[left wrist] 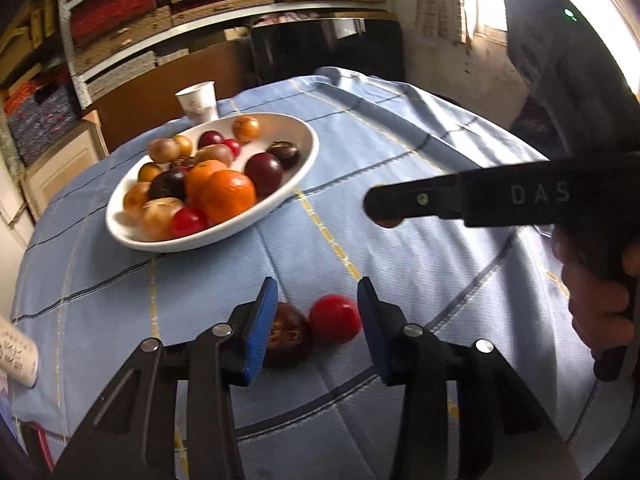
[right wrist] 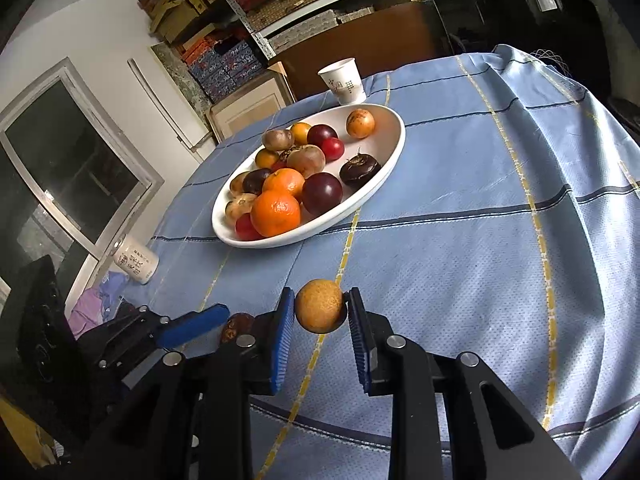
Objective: Organize fruits
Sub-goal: 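Grasp a red tomato with the left gripper while the right holds the tan fruit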
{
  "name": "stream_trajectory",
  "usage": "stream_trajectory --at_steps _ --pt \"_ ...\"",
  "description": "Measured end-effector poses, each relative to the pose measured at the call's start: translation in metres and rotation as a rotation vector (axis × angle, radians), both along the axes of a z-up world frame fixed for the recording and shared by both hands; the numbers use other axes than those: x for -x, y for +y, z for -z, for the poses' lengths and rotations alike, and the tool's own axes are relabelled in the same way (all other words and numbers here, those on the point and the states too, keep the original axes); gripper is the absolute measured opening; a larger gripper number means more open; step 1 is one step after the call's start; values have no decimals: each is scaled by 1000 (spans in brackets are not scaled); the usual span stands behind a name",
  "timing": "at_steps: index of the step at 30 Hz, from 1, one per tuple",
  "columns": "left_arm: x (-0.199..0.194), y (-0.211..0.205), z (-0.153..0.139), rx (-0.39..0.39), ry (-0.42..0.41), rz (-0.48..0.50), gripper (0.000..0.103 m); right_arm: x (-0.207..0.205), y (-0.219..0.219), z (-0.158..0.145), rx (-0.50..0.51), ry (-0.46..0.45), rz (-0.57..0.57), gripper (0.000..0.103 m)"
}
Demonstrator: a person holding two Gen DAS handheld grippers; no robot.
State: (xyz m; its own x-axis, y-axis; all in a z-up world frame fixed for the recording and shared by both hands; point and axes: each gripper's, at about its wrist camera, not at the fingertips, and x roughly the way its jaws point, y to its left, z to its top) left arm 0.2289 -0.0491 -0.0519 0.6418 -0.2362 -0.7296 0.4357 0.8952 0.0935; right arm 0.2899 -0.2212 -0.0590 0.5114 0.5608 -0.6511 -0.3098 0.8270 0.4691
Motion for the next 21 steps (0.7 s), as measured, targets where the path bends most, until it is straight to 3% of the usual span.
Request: stream_trajectory --at_steps 4,13,14,16,21 --pt "0 -11 7 -18 37 68 42 0 -2 -1 -5 3 8 28" --pt "-22 -25 25 -102 107 86 41 0 -3 -2 -1 -4 12 28" --pt "-23 -27 26 -104 105 89 40 0 -3 -2 -1 -4 13 28" --pt "-23 -24 26 -82 124 99 29 0 -5 -3 -5 -3 18 28" --pt "-16 -20 27 -70 126 101 28 -1 -7 -3 -11 2 21 28"
